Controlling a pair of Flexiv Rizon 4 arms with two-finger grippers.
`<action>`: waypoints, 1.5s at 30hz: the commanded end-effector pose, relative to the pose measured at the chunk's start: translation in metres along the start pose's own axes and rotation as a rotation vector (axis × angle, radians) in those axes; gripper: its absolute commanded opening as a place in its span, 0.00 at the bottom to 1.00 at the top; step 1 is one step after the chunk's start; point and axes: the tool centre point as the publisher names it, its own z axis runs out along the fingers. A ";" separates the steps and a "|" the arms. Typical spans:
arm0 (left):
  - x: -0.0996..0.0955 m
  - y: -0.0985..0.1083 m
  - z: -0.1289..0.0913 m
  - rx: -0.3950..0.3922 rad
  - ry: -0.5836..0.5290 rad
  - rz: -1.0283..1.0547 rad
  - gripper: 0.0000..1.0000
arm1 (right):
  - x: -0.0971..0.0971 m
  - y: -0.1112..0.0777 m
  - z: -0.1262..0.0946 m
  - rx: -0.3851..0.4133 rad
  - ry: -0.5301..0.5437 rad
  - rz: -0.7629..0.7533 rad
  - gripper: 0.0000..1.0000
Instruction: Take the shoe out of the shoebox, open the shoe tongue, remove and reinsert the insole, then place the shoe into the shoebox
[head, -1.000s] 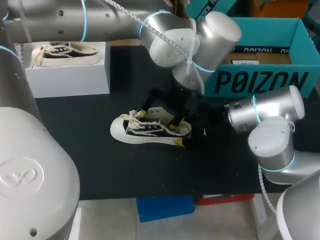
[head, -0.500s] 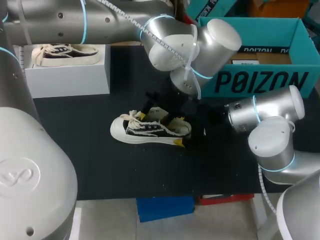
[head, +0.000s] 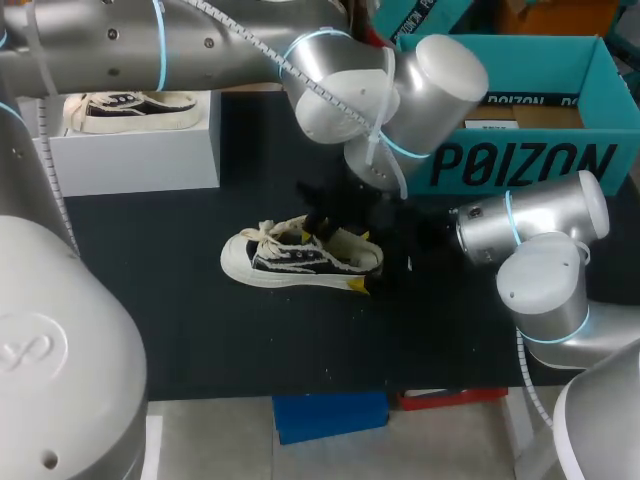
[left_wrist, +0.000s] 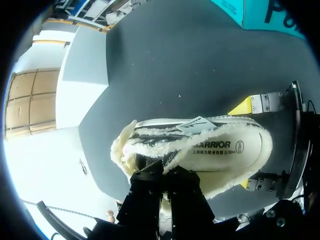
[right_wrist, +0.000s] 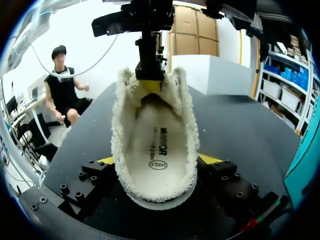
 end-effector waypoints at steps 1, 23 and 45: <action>-0.008 0.005 -0.008 0.032 0.029 -0.003 0.00 | 0.001 -0.002 0.004 0.000 -0.001 0.001 0.00; -0.074 0.026 -0.007 0.084 0.097 -0.157 0.00 | 0.001 -0.002 0.004 0.000 -0.001 0.001 0.00; -0.105 0.036 0.029 0.032 0.107 -0.236 0.00 | 0.001 -0.002 0.004 0.000 -0.001 0.001 0.00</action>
